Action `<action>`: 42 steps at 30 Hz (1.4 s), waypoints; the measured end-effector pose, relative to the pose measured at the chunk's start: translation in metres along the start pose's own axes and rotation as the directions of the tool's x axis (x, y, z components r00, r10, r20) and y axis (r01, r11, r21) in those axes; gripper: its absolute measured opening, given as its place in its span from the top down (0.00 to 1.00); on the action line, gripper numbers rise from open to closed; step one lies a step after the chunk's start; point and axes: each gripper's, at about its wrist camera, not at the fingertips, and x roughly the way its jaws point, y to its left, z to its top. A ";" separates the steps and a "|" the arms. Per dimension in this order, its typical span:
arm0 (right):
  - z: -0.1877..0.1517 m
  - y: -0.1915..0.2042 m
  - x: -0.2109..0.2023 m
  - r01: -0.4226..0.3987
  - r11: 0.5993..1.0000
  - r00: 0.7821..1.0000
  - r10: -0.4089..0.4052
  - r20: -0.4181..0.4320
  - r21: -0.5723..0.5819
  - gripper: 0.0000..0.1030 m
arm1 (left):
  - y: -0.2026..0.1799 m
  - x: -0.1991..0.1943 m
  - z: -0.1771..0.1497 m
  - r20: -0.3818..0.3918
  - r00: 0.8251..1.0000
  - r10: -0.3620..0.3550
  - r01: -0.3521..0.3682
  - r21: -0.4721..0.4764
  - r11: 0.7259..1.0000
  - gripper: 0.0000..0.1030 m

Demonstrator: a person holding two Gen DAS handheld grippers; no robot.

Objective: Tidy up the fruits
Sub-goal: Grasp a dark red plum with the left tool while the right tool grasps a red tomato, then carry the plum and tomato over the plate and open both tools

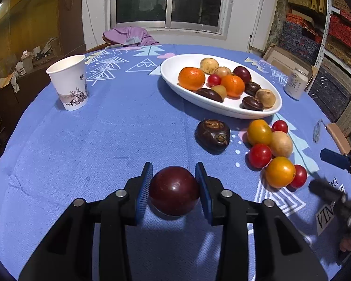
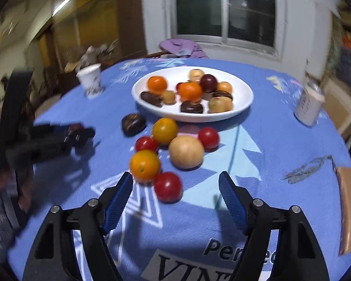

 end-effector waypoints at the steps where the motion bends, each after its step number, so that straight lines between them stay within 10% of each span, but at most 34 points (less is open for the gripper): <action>1: -0.002 0.006 0.001 0.011 0.999 1.000 -0.011 -0.001 -0.033 0.34 | -0.001 0.002 0.000 -0.006 1.000 0.004 -0.004 0.007 1.000 0.64; 9: -0.004 0.005 0.014 -0.001 0.999 0.999 -0.001 -0.053 -0.045 0.64 | -0.002 0.009 -0.005 -0.032 0.999 0.006 -0.006 0.012 1.000 0.63; 28: -0.002 0.003 0.021 -0.025 1.000 0.997 0.024 -0.076 -0.009 0.70 | -0.001 0.011 -0.006 -0.039 0.999 -0.008 0.008 0.003 1.000 0.63; 42: 0.018 -0.048 -0.016 -0.020 0.986 0.998 0.009 0.062 0.167 0.70 | -0.004 -0.012 0.016 0.032 0.995 -0.091 0.092 -0.033 0.995 0.63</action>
